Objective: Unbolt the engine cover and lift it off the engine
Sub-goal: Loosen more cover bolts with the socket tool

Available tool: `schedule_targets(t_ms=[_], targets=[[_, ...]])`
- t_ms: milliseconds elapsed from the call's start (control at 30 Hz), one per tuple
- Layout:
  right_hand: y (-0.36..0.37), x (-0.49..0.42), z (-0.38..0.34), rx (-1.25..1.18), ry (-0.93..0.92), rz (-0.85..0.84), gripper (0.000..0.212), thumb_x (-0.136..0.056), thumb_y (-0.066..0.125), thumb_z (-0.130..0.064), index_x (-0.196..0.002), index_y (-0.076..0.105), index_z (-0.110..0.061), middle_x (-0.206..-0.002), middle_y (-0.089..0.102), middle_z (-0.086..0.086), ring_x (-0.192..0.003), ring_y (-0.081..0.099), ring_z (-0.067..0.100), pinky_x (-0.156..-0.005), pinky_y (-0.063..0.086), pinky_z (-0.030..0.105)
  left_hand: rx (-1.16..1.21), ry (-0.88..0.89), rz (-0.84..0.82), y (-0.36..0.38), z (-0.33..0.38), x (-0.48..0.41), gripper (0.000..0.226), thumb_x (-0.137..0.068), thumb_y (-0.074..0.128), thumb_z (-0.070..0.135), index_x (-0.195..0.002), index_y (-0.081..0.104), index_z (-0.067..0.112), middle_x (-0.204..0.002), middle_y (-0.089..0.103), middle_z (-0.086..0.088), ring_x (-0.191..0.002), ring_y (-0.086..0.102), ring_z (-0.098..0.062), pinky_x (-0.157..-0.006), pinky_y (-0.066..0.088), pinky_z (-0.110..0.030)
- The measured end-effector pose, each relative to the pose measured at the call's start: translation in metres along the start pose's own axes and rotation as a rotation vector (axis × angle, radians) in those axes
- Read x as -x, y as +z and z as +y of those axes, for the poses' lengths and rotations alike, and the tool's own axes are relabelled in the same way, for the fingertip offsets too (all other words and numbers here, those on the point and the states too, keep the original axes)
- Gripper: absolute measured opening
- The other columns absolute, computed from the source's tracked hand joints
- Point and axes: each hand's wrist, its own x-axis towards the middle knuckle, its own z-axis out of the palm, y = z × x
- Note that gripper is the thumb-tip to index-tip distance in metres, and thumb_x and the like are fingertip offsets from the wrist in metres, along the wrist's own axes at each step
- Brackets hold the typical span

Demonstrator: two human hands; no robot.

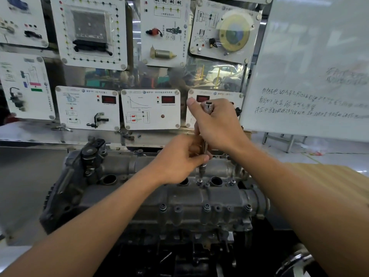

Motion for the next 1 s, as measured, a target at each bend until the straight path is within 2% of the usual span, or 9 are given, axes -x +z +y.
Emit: schedule_targets(t_ms=[167,333,433,500,600,700,867,933,1000], targets=[[0.002,0.002,0.008,-0.007,0.034,-0.007,0.07,-0.099,0.053,-0.042,-0.06,0.049,0.016,-0.061,0.058,0.036,-0.054,0.057,0.047,-0.053,0.049,0.05,-0.024,0.019,0.024,0.004,-0.009,0.0,0.026,-0.091,0.069,0.013,-0.091,0.062,0.038,-0.088,0.078,0.001,-0.082,0.074,-0.014,-0.083,0.058,-0.041],[0.0,0.005,0.01,-0.034,0.056,-0.009,0.07,-0.099,0.054,-0.04,-0.058,0.047,0.015,-0.059,0.057,0.035,-0.054,0.055,0.046,-0.051,0.047,0.046,-0.025,0.02,0.093,0.009,-0.011,0.001,0.008,-0.087,0.075,0.015,-0.092,0.07,0.018,-0.078,0.075,0.0,-0.073,0.071,-0.012,-0.075,0.058,-0.037],[-0.002,0.009,0.01,-0.022,0.044,-0.002,0.061,-0.095,0.063,-0.035,-0.061,0.052,0.015,-0.062,0.059,0.032,-0.054,0.053,0.042,-0.051,0.046,0.041,-0.174,0.005,0.256,0.018,-0.01,0.0,0.031,-0.076,0.082,0.039,-0.076,0.061,0.016,-0.062,0.061,0.005,-0.055,0.057,-0.011,-0.058,0.05,-0.037],[-0.004,0.011,0.009,-0.013,0.03,-0.006,0.052,-0.09,0.069,-0.03,-0.061,0.053,0.011,-0.06,0.061,0.026,-0.047,0.048,0.027,-0.05,0.044,0.035,-0.249,-0.046,0.251,0.021,-0.008,0.0,0.045,-0.071,0.076,0.057,-0.085,0.058,0.019,-0.068,0.059,0.003,-0.06,0.056,-0.015,-0.057,0.05,-0.039],[-0.007,0.013,0.012,0.016,0.019,-0.01,0.051,-0.087,0.072,-0.028,-0.057,0.05,0.007,-0.043,0.047,0.006,-0.043,0.037,0.008,-0.046,0.036,0.027,0.103,-0.039,-0.015,0.018,-0.009,0.001,0.035,-0.089,0.071,0.028,-0.118,0.054,0.018,-0.107,0.07,0.0,-0.1,0.068,-0.009,-0.09,0.057,-0.032],[-0.009,0.01,0.015,0.018,0.03,-0.012,0.051,-0.087,0.072,-0.03,-0.055,0.052,0.004,-0.04,0.039,0.0,-0.042,0.034,0.007,-0.047,0.036,0.026,0.059,0.049,-0.017,0.014,-0.006,-0.001,0.015,-0.093,0.065,0.01,-0.105,0.062,0.017,-0.097,0.075,0.004,-0.094,0.07,-0.004,-0.085,0.057,-0.026],[-0.006,0.006,0.017,-0.044,0.105,-0.003,0.048,-0.086,0.069,-0.023,-0.056,0.046,0.006,-0.045,0.039,0.002,-0.045,0.036,0.012,-0.053,0.038,0.035,-0.439,0.033,0.263,0.02,0.004,-0.01,0.039,-0.069,0.068,0.069,-0.072,0.048,0.035,-0.061,0.055,0.014,-0.058,0.055,-0.005,-0.051,0.044,-0.029],[-0.005,0.006,0.018,-0.069,0.121,0.014,0.044,-0.087,0.068,-0.022,-0.063,0.051,0.012,-0.05,0.043,0.014,-0.049,0.04,0.017,-0.054,0.042,0.041,-0.17,0.02,0.074,0.018,0.004,-0.008,0.034,-0.075,0.068,0.06,-0.091,0.055,0.033,-0.078,0.065,0.01,-0.071,0.063,-0.007,-0.062,0.054,-0.033],[-0.004,0.007,0.019,-0.079,0.129,0.034,0.041,-0.086,0.069,-0.022,-0.067,0.056,0.012,-0.057,0.052,0.024,-0.052,0.045,0.018,-0.057,0.045,0.04,0.051,0.018,-0.071,0.013,0.0,-0.006,0.024,-0.087,0.067,0.03,-0.107,0.058,0.021,-0.098,0.071,0.005,-0.093,0.069,-0.008,-0.086,0.057,-0.036]])
